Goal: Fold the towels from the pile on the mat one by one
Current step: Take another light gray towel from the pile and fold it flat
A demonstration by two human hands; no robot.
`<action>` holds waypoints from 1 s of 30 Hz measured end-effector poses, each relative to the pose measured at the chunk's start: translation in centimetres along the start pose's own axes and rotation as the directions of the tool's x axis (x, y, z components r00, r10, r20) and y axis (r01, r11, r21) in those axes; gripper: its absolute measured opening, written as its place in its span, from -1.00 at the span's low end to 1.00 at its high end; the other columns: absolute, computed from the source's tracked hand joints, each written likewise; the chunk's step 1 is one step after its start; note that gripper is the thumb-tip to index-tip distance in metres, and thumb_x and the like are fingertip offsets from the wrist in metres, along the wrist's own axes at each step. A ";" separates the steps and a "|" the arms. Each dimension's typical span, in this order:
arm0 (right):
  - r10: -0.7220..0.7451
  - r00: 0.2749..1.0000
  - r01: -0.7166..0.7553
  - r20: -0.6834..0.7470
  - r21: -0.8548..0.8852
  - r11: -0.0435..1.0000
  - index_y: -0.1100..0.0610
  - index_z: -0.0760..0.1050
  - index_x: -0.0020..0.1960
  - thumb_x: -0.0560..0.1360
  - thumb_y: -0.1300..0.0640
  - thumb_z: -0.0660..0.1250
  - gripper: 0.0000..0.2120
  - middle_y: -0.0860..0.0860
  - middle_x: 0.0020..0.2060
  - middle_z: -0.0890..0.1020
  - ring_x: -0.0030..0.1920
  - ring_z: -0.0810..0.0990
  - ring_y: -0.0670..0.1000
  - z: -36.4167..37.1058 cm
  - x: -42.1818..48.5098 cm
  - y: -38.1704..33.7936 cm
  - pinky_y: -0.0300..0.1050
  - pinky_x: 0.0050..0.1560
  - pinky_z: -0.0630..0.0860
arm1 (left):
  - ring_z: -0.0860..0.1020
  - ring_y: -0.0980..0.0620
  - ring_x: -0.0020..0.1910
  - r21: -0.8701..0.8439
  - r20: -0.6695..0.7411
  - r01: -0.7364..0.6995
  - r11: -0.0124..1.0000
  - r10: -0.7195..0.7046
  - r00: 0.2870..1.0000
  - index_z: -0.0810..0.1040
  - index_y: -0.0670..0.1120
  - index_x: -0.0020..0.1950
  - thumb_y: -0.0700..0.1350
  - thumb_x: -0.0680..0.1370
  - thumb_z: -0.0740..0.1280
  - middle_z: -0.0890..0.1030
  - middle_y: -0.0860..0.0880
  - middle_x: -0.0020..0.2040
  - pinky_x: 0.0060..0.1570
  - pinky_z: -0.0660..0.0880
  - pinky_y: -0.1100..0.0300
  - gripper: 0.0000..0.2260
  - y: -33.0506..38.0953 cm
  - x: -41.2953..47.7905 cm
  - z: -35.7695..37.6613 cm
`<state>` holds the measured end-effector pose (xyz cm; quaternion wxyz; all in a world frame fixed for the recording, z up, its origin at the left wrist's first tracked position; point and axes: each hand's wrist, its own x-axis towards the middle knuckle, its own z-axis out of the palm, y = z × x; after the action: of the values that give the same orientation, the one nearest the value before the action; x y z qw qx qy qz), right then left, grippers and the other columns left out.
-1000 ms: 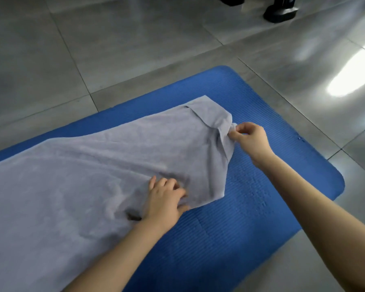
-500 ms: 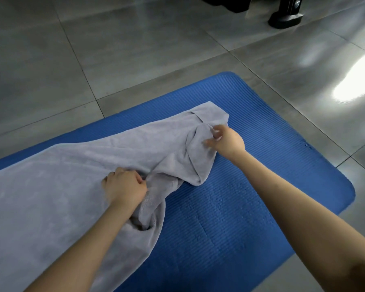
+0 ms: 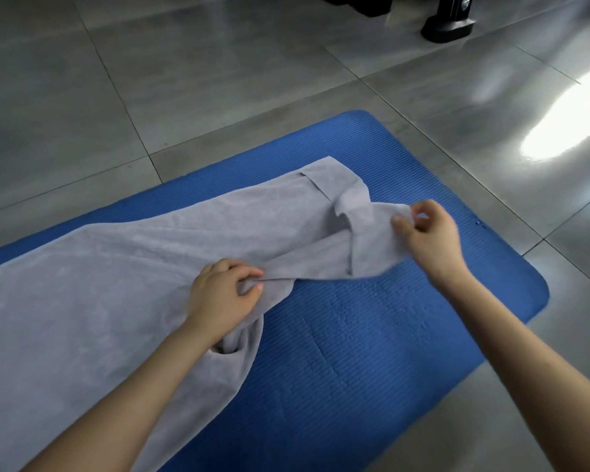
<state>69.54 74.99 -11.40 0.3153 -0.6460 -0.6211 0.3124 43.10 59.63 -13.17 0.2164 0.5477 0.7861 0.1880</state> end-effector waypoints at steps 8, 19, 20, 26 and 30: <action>0.174 0.965 0.026 0.197 -0.728 0.685 -0.07 0.61 -0.06 0.43 -0.12 0.38 -0.84 -0.02 -0.02 0.64 0.02 0.57 0.08 -7.9 1.6 4.7 -0.12 -0.16 0.42 | 0.43 0.04 0.26 -0.018 0.106 -0.113 0.993 0.114 0.988 0.63 0.07 0.06 0.11 0.46 0.29 0.53 0.06 0.24 0.18 0.28 0.24 -0.75 2.1 0.3 0.8; -0.029 0.979 0.147 0.201 -0.605 0.783 0.17 0.49 0.10 0.58 0.01 0.17 -0.74 0.14 0.09 0.59 0.13 0.51 0.21 3.6 6.4 0.3 -0.06 -0.11 0.35 | 0.17 -0.25 0.46 0.439 0.130 -0.025 0.898 -0.036 0.991 0.27 0.10 0.46 0.18 0.57 0.02 0.23 -0.12 0.49 0.36 0.15 -0.16 -0.53 -0.7 2.1 3.9; -0.025 0.978 0.145 0.206 -0.592 0.793 0.13 0.46 0.04 0.58 0.01 0.15 -0.78 0.15 0.08 0.58 0.12 0.50 0.22 4.8 7.3 -0.3 -0.06 -0.14 0.33 | 0.23 -0.31 0.41 0.440 0.138 -0.019 0.898 -0.046 0.989 0.32 0.06 0.44 0.18 0.56 0.01 0.30 -0.16 0.46 0.31 0.20 -0.24 -0.52 -1.0 2.2 4.5; -0.007 0.987 0.102 0.162 -0.587 0.803 0.23 0.41 0.19 0.57 0.04 0.12 -0.68 0.20 0.14 0.51 0.23 0.40 0.25 10.1 12.7 -1.6 0.01 -0.02 0.38 | 0.24 -0.34 0.40 0.425 0.007 0.002 0.905 -0.006 1.000 0.33 0.03 0.43 0.14 0.58 -0.09 0.32 -0.18 0.44 0.34 0.11 -0.31 -0.51 -2.0 1.4 7.1; 0.003 0.988 0.094 0.151 -0.633 0.769 0.22 0.45 0.18 0.53 -0.06 0.20 -0.61 0.21 0.12 0.55 0.21 0.44 0.25 11.8 15.9 -1.4 0.02 0.06 0.41 | 0.22 -0.31 0.42 0.424 -0.022 -0.020 0.905 0.033 0.999 0.32 0.06 0.44 0.12 0.55 0.00 0.31 -0.15 0.46 0.36 0.11 -0.28 -0.53 -2.3 1.4 7.5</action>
<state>59.83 91.17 -17.65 0.0392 -0.6751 -0.7266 0.1210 44.92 60.66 -20.86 0.0783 0.5895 0.8036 0.0237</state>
